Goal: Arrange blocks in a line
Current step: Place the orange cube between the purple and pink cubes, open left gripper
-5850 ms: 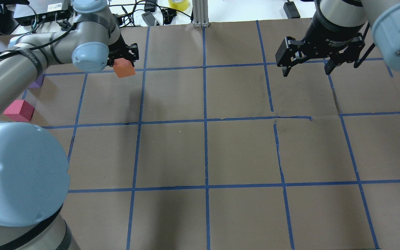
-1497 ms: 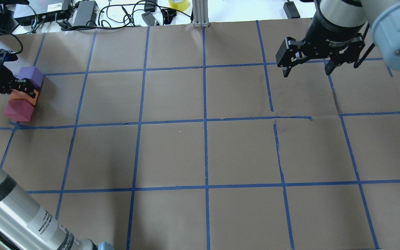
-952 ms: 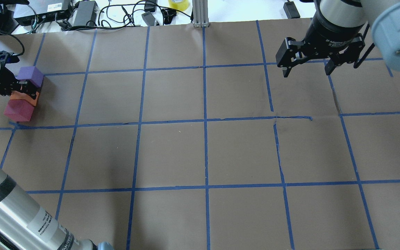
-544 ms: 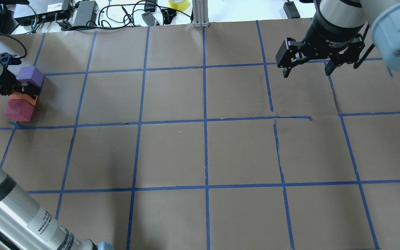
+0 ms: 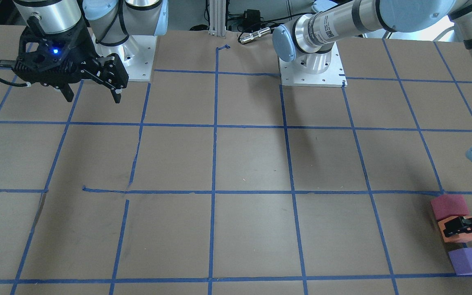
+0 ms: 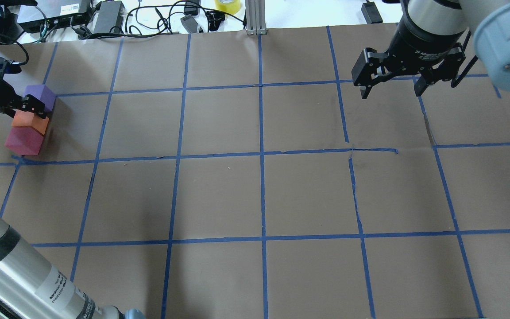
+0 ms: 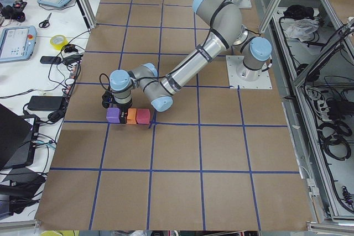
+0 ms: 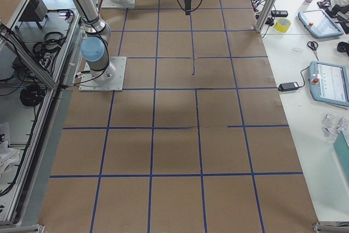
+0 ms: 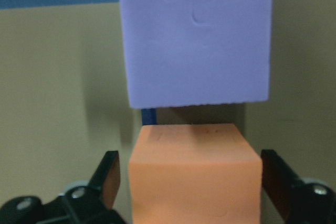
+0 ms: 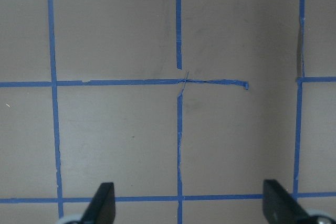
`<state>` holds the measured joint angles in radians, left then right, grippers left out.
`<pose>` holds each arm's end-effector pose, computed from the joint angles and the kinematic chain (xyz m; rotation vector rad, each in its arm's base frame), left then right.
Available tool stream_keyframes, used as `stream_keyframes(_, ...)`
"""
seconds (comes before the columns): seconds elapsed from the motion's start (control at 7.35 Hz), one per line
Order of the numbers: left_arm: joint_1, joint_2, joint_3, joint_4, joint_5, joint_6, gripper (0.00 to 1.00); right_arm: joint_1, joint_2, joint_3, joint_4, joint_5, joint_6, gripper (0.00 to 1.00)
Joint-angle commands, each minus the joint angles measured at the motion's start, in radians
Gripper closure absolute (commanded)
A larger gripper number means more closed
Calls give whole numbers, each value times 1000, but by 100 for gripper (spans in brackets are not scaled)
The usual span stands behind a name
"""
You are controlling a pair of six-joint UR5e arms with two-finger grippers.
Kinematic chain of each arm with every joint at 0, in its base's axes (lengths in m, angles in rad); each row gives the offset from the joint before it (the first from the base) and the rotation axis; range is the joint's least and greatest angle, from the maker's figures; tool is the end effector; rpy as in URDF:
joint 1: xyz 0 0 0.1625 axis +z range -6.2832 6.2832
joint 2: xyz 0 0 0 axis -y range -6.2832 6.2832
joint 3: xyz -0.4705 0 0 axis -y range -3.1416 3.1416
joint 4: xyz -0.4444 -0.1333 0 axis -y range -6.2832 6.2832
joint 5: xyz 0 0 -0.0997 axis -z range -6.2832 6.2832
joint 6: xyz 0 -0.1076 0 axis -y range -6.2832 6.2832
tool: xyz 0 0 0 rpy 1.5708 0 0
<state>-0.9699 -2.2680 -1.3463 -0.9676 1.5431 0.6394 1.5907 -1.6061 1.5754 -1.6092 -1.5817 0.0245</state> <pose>0.3459 -0.7457 0.2272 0.0621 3.0819 -0.1887 0.1427 -0.5317 0.5459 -0.0078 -3.1303 0.1086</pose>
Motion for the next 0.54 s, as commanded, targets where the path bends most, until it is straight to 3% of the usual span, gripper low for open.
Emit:
stream_keyframes(0.0,-54,89,3,-46,-11,-7,0,0,0,0,0,0,0,0)
stream_keyframes(0.41,-88,328,-7,-354,-11,-38,0,0,0,0,0,-1,0,0)
